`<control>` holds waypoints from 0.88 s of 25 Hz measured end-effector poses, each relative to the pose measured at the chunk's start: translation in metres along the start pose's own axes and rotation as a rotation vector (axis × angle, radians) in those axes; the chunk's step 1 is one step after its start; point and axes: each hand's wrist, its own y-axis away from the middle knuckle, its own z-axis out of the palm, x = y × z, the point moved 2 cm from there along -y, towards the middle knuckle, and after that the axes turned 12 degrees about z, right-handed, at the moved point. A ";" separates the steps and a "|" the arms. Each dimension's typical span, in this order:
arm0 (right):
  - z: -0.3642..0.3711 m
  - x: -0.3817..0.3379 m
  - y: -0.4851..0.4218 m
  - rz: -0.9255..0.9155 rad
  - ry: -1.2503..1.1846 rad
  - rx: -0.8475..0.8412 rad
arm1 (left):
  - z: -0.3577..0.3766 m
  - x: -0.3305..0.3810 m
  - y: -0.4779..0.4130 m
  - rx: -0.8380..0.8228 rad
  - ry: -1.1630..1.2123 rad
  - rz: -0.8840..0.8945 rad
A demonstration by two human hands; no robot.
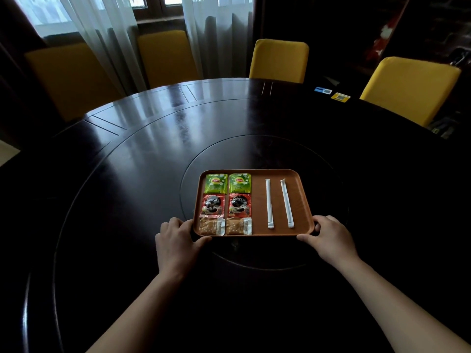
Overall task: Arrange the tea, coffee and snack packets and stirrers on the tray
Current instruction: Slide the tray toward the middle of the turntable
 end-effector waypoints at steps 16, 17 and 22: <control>0.013 -0.025 -0.060 0.018 -0.005 0.030 | 0.011 -0.014 -0.065 0.000 -0.026 0.075; 0.014 -0.024 -0.061 0.019 -0.008 0.032 | 0.010 -0.015 -0.065 0.000 -0.027 0.080; 0.015 -0.023 -0.063 0.032 -0.042 0.021 | 0.011 -0.015 -0.066 -0.020 -0.036 0.083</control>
